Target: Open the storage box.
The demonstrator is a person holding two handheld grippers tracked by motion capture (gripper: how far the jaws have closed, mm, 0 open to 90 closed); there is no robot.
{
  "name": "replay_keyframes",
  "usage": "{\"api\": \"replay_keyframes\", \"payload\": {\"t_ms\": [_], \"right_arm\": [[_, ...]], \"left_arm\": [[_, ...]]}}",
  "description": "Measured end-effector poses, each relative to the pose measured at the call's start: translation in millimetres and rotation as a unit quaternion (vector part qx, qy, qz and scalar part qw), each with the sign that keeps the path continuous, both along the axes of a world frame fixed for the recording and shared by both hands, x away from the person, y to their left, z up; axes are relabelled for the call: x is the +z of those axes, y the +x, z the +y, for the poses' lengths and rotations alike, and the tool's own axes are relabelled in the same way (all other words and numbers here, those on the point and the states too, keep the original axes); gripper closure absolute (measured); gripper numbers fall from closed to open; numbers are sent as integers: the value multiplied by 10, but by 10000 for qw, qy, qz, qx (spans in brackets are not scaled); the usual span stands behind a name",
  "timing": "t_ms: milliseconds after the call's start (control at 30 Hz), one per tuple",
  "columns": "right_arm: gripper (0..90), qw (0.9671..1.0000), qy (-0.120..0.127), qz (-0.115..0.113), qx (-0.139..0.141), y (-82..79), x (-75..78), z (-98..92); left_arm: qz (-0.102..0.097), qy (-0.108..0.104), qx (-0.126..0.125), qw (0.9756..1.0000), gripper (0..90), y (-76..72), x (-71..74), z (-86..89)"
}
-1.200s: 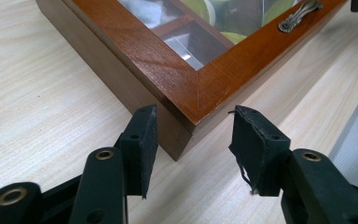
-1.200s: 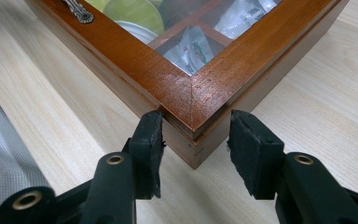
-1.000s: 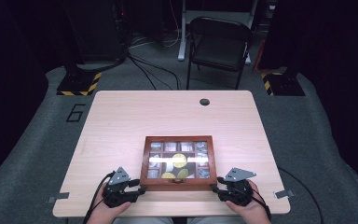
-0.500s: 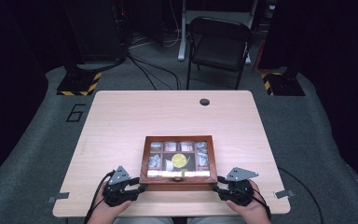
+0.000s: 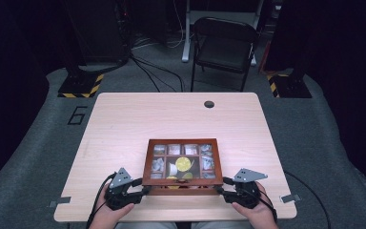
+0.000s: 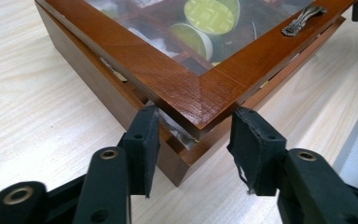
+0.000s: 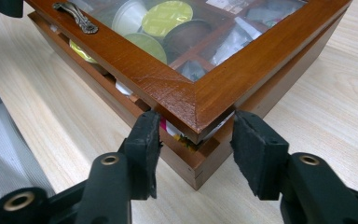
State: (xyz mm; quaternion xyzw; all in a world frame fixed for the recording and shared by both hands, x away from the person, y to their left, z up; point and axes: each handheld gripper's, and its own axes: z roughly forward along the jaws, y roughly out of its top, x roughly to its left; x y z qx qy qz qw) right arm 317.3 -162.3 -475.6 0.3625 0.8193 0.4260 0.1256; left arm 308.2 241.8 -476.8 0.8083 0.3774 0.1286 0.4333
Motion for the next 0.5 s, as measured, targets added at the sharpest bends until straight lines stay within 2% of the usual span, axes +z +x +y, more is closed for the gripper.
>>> {"api": "replay_keyframes", "payload": {"t_ms": [233, 367, 400, 500], "right_arm": [[475, 10000, 47, -21, -73, 8, 48, 2], [466, 9999, 76, -76, -108, 27, 100, 6], [461, 9999, 57, -139, -72, 37, 140, 7], [461, 9998, -3, -214, -44, 45, 180, 6]], "left_arm": [[-7, -30, 27, 10000, 487, 4, 63, 1], [-78, -71, 42, 9999, 481, 12, 127, 7], [-60, -143, 67, 9999, 479, 22, 155, 9], [-48, -173, 53, 9998, 470, 38, 190, 17]]}}
